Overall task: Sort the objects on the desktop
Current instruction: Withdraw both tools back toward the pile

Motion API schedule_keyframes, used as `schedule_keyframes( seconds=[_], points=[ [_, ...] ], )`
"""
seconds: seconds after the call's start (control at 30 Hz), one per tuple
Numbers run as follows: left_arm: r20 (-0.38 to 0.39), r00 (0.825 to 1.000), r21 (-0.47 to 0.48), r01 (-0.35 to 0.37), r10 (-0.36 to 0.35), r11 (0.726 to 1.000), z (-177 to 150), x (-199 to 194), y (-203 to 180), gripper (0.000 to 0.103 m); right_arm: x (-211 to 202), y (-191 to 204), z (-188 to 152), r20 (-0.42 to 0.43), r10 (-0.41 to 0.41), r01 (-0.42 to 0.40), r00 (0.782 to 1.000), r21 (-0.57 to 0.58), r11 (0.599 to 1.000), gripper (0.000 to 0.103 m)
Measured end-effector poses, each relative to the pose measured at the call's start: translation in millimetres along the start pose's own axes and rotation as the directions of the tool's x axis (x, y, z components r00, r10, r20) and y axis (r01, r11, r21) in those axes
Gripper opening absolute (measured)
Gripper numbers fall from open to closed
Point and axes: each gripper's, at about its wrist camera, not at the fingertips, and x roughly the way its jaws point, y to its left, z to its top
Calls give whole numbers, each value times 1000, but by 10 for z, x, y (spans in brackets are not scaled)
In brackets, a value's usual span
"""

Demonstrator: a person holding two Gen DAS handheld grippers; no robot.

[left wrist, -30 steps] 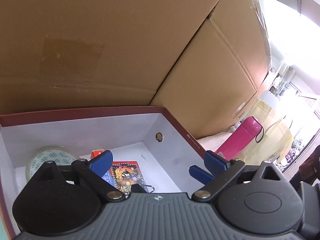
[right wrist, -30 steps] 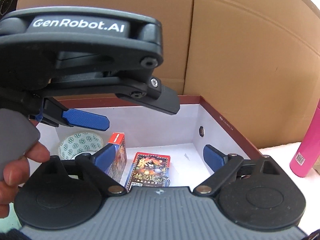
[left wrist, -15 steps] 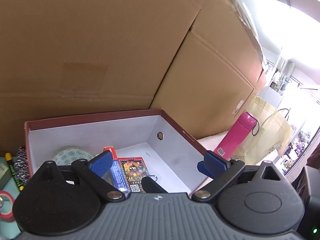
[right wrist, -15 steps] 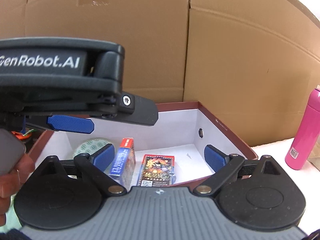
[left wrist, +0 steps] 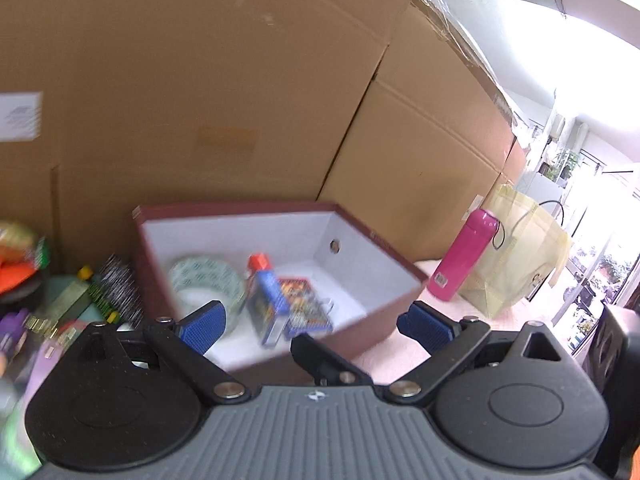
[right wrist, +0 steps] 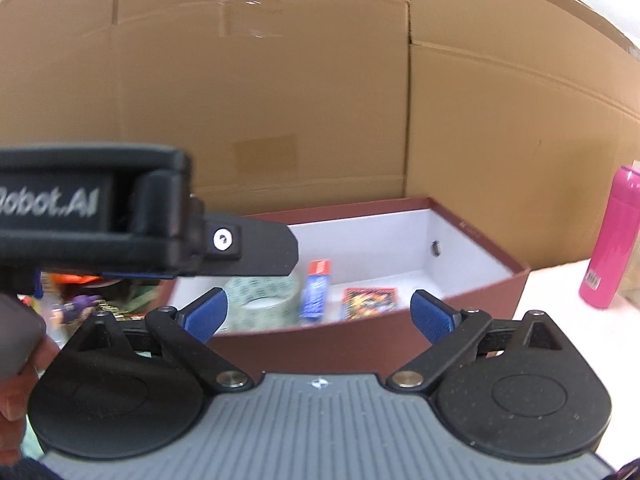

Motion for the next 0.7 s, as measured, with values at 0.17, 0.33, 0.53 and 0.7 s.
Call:
schedule_keyframes(
  seconds=[0.17, 0.33, 0.53, 0.7],
  points=[
    [-5, 1000, -31, -23, 23, 999, -403, -395, 149, 101, -180, 52, -159, -3, 66, -66, 998, 38, 997, 96],
    [11, 995, -65, -95, 96, 993, -758, -849, 410, 101, -257, 383, -397, -58, 135, -135, 989, 7, 991, 96],
    [43, 972, -169, -222, 232, 960, -951, -1412, 847, 100, -308, 1065, -644, -139, 267, -272, 954, -20, 962, 96],
    [106, 928, -192, -334, 358, 923, -943, -2036, 1078, 100, -316, 1445, -745, -185, 330, -345, 926, -56, 937, 96]
  ],
)
